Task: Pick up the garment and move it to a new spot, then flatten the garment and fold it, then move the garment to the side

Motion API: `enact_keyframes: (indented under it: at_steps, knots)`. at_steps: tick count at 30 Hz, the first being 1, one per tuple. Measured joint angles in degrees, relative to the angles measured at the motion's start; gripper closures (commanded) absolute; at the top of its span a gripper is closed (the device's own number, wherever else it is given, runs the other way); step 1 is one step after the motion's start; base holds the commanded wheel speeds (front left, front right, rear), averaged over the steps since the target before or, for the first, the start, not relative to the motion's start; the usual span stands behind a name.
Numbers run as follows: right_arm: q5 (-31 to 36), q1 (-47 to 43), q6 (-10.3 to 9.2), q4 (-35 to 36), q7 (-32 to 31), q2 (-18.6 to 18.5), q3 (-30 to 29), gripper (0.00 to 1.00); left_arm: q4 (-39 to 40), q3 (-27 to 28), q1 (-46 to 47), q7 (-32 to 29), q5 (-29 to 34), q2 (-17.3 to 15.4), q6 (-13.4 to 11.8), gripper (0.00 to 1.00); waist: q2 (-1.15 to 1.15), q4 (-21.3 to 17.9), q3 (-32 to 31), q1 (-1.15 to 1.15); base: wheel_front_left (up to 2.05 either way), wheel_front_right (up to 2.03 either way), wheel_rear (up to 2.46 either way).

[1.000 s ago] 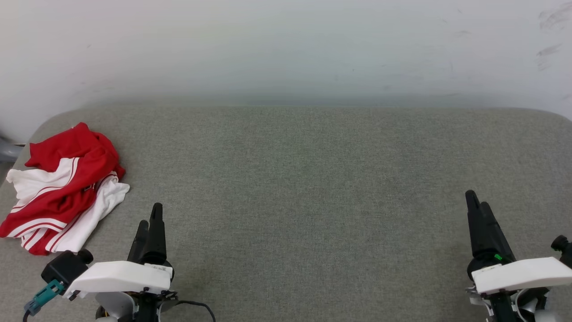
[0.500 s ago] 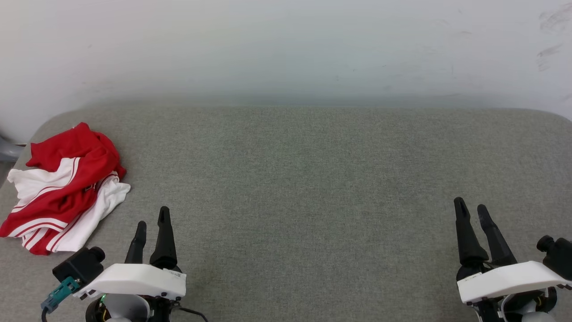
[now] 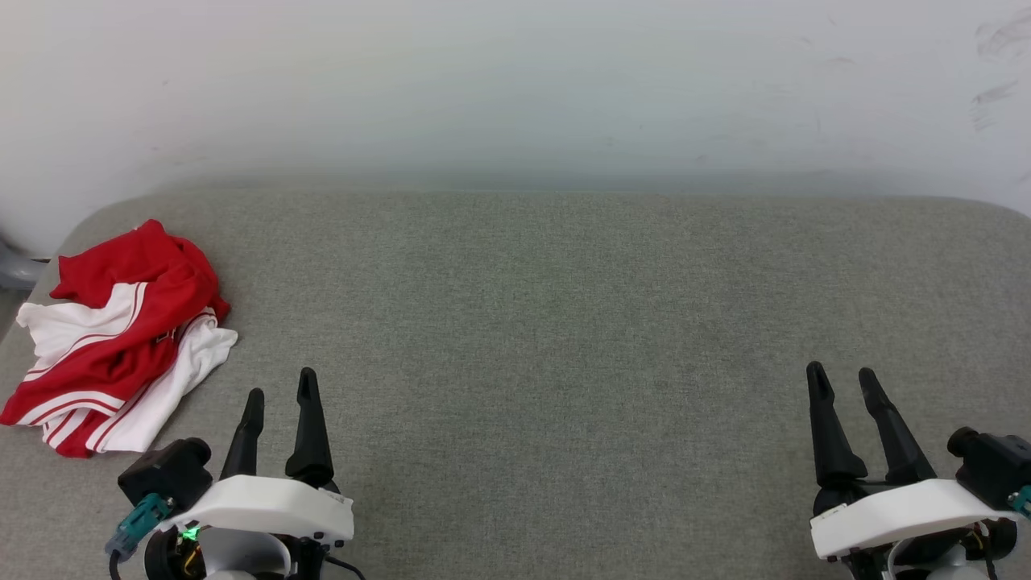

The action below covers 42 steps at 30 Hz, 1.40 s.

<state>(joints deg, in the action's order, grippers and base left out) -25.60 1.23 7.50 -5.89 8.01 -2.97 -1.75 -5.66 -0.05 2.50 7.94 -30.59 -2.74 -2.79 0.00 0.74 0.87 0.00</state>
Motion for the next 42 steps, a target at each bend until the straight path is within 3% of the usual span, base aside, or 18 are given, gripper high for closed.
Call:
enact_keyframes:
  at_steps: [24,42]
  knots:
    - [13.61,-0.58,0.00,1.37,3.24,0.00,0.20,0.00,0.99,-1.81,-0.95,3.35,13.95,-0.03,-1.45,0.00,0.00,0.18,0.05,0.00,0.00,0.00,0.00]
    - [20.13,-1.19,0.00,1.88,5.30,-0.01,-0.43,0.00,0.71,-2.82,-1.26,5.39,21.11,-0.05,-1.25,0.00,0.00,0.47,0.31,0.00,0.00,0.00,0.00]
